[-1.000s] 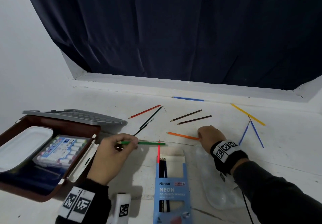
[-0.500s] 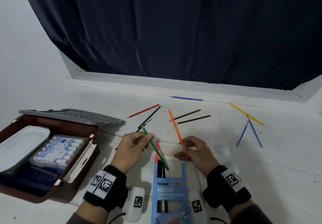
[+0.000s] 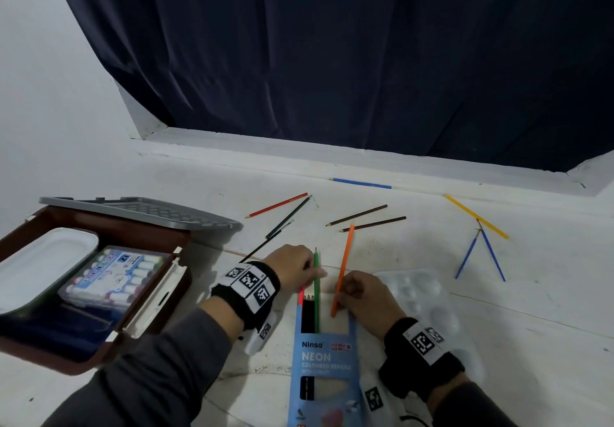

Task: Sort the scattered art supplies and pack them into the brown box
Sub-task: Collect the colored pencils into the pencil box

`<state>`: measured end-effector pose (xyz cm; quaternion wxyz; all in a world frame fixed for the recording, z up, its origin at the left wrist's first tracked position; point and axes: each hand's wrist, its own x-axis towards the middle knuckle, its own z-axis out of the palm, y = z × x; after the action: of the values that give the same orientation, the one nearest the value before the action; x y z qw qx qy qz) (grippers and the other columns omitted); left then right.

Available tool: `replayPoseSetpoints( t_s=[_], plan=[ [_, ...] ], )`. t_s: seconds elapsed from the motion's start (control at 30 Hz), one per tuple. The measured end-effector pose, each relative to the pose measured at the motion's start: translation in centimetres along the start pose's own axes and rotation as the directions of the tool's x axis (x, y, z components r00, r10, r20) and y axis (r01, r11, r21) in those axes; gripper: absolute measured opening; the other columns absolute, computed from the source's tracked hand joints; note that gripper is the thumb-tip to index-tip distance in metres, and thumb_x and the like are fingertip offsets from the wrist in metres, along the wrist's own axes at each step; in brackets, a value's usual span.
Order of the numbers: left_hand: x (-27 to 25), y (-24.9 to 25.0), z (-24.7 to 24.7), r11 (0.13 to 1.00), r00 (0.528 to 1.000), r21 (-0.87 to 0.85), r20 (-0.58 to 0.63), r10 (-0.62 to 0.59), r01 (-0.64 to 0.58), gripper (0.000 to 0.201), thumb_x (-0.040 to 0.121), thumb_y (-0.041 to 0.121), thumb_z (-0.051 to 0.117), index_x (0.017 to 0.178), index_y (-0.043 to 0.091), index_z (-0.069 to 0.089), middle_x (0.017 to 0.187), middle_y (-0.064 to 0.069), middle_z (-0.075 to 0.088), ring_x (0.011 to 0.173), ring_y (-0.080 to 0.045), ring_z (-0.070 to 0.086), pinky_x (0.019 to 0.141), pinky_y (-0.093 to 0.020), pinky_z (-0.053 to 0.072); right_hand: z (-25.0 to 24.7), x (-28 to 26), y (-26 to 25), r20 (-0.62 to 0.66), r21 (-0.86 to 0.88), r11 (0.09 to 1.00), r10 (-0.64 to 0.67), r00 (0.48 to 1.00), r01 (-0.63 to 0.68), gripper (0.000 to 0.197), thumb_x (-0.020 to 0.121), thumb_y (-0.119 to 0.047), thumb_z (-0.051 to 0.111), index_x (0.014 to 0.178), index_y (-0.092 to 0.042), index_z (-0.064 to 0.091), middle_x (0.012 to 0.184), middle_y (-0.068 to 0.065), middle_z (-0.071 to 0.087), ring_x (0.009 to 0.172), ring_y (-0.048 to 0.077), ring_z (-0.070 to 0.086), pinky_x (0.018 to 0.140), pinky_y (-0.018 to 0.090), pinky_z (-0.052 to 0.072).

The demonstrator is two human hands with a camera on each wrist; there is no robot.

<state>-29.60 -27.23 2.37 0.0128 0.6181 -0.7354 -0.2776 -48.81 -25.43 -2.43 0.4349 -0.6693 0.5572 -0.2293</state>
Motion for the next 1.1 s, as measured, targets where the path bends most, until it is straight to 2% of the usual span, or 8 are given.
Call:
replayPoseSetpoints(
  t_s=[0.1, 0.2, 0.37, 0.47, 0.6, 0.73, 0.97, 1.1],
  plan=[
    [-0.3, 0.2, 1.0, 0.982, 0.999, 0.186, 0.035, 0.023, -0.029, 0.046, 0.093, 0.059, 0.056, 0.070, 0.020, 0.049, 0.074, -0.002, 0.062, 0.071, -0.021, 0.060, 0.068, -0.032, 0.048, -0.2, 0.0, -0.5, -0.028, -0.016, 1.000, 0.014, 0.999, -0.015, 0.013, 0.079, -0.011, 0.075, 0.076, -0.019, 0.065, 0.075, 0.003, 0.071, 0.073, 0.017, 0.068, 0.058, 0.012, 0.046],
    [-1.2, -0.2, 2.0, 0.949, 0.994, 0.299, -0.008, 0.105, -0.098, 0.044, 0.085, 0.062, 0.064, 0.074, 0.023, 0.047, 0.082, 0.002, 0.061, 0.077, -0.018, 0.057, 0.072, -0.034, 0.042, -0.2, -0.1, -0.8, -0.039, -0.017, 0.999, 0.026, 0.999, -0.027, 0.014, 0.078, -0.011, 0.077, 0.075, -0.019, 0.066, 0.075, 0.005, 0.072, 0.073, 0.017, 0.069, 0.057, 0.010, 0.046],
    [-3.7, -0.5, 3.4, 0.892, 0.969, 0.433, -0.134, 0.205, -0.129, 0.058, 0.076, 0.068, 0.066, 0.116, 0.029, 0.049, 0.117, 0.004, 0.048, 0.107, -0.018, 0.046, 0.086, -0.036, 0.037, 0.0, 0.0, -1.2, -0.058, -0.111, 0.994, 0.013, 0.998, -0.019, 0.017, 0.075, -0.014, 0.080, 0.076, -0.020, 0.063, 0.071, 0.002, 0.072, 0.068, 0.013, 0.070, 0.061, 0.016, 0.053],
    [-5.1, -0.7, 3.8, 0.900, 0.982, 0.421, -0.092, 0.163, -0.110, 0.063, 0.085, 0.069, 0.055, 0.137, 0.033, 0.047, 0.137, 0.002, 0.040, 0.127, -0.020, 0.036, 0.102, -0.041, 0.032, 0.0, -0.2, -1.6, -0.060, -0.134, 0.991, 0.002, 0.998, -0.010, 0.028, 0.070, -0.015, 0.082, 0.083, -0.025, 0.058, 0.064, 0.001, 0.070, 0.062, 0.012, 0.069, 0.065, 0.031, 0.059],
    [-6.6, -1.3, 4.1, 0.896, 0.983, 0.414, -0.013, 0.181, -0.159, 0.060, 0.095, 0.061, 0.047, 0.148, 0.034, 0.038, 0.158, 0.003, 0.028, 0.144, -0.019, 0.024, 0.105, -0.044, 0.026, -0.1, -0.6, -2.8, 0.003, -0.253, 0.961, -0.116, 0.993, 0.113, 0.039, 0.073, -0.010, 0.078, 0.102, -0.030, 0.062, 0.073, -0.002, 0.070, 0.065, 0.010, 0.067, 0.068, 0.029, 0.059],
    [-7.2, -1.4, 4.3, 0.890, 0.984, 0.425, 0.011, 0.180, -0.168, 0.068, 0.094, 0.063, 0.047, 0.152, 0.034, 0.030, 0.162, 0.002, 0.023, 0.148, -0.019, 0.019, 0.107, -0.047, 0.025, 0.4, -0.6, -4.1, 0.091, -0.442, 0.877, -0.166, 0.982, 0.189, 0.023, 0.077, -0.017, 0.076, 0.100, -0.015, 0.076, 0.097, 0.001, 0.073, 0.088, 0.012, 0.066, 0.083, 0.022, 0.053],
    [-7.1, -1.1, 4.2, 0.886, 0.988, 0.440, 0.025, 0.153, -0.148, 0.074, 0.092, 0.066, 0.048, 0.152, 0.026, 0.033, 0.162, 0.005, 0.024, 0.147, -0.017, 0.022, 0.107, -0.047, 0.023, 0.5, -1.2, -4.2, 0.223, -0.468, 0.850, -0.151, 0.963, 0.241, 0.016, 0.086, -0.016, 0.063, 0.086, -0.013, 0.079, 0.078, 0.003, 0.073, 0.066, 0.011, 0.061, 0.069, 0.025, 0.054],
    [-7.0, -1.3, 4.1, 0.898, 0.992, 0.422, 0.031, 0.124, -0.126, 0.077, 0.090, 0.069, 0.047, 0.150, 0.022, 0.038, 0.162, 0.009, 0.024, 0.144, -0.015, 0.025, 0.107, -0.045, 0.023, -0.7, -1.0, -3.7, 0.237, -0.537, 0.767, -0.261, 0.936, 0.350, 0.034, 0.085, -0.017, 0.068, 0.118, -0.020, 0.070, 0.116, -0.002, 0.062, 0.107, 0.013, 0.056, 0.095, 0.031, 0.048]
  ],
)
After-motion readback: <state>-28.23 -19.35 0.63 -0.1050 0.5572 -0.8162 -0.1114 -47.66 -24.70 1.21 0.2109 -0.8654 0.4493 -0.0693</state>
